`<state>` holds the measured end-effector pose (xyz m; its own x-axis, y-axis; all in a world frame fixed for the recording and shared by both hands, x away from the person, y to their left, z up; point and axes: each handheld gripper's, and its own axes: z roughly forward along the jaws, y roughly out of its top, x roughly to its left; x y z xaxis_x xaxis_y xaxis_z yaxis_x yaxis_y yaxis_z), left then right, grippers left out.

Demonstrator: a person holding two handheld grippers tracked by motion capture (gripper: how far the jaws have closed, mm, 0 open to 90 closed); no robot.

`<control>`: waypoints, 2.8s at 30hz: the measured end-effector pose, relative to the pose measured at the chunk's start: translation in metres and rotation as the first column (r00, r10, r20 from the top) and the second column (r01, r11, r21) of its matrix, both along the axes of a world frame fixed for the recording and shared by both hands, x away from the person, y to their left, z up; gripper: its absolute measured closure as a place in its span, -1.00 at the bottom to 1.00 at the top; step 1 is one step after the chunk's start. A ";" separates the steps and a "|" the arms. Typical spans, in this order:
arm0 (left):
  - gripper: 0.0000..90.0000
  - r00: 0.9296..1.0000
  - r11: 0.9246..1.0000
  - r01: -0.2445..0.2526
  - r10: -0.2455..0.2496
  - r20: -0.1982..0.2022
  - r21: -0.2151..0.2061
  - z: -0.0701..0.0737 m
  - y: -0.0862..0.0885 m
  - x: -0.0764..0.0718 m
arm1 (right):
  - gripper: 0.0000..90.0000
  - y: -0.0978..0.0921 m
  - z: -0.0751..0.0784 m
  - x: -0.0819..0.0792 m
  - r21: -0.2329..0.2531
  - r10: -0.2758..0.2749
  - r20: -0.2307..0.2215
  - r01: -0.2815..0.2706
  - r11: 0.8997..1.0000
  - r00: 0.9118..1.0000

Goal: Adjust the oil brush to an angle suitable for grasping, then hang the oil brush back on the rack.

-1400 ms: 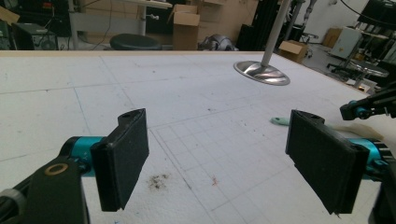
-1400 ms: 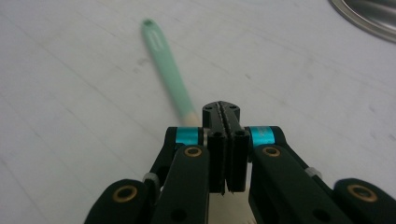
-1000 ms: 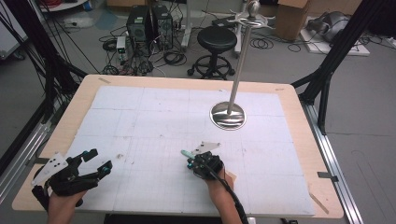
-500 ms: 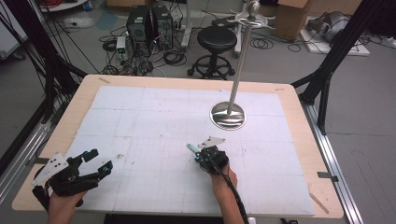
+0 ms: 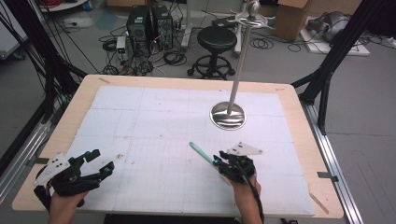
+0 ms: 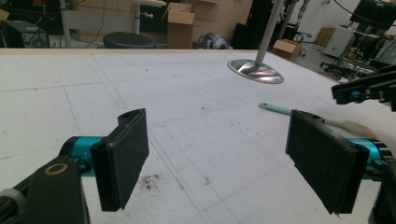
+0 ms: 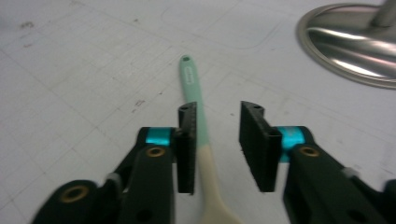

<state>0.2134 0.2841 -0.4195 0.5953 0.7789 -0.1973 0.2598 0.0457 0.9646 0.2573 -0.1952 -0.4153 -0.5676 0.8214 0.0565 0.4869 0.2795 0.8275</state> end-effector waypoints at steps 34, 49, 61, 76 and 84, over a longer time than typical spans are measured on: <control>-0.59 0.996 0.997 0.078 -0.078 0.031 -0.002 0.004 -0.012 -0.002 | -0.64 -0.094 0.023 -0.086 0.162 -0.189 0.205 0.157 0.974 0.960; -0.58 0.996 0.996 0.089 -0.090 0.019 0.021 0.003 -0.015 0.001 | -0.64 -0.082 0.024 -0.076 0.161 -0.152 0.173 0.124 0.979 0.973; -0.57 0.996 0.996 0.087 -0.087 0.017 0.032 0.003 -0.019 -0.002 | -0.54 -0.046 0.017 -0.051 0.064 -0.017 0.102 0.011 0.998 0.995; -0.56 0.995 0.994 0.095 -0.096 0.007 0.044 0.001 -0.021 -0.001 | 0.01 -0.002 -0.007 0.001 -0.068 0.107 -0.090 -0.113 0.991 0.990; -0.56 0.996 0.995 0.094 -0.094 0.006 0.039 0.001 -0.019 0.000 | 0.17 0.012 -0.013 0.019 -0.118 0.126 -0.134 -0.142 0.983 0.983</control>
<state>0.2132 0.2649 -0.4186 0.6677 0.7264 -0.1631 0.2533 -0.0157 0.9673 0.2760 -0.1828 -0.4281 -0.6680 0.7433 0.0352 0.5357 0.4475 0.7161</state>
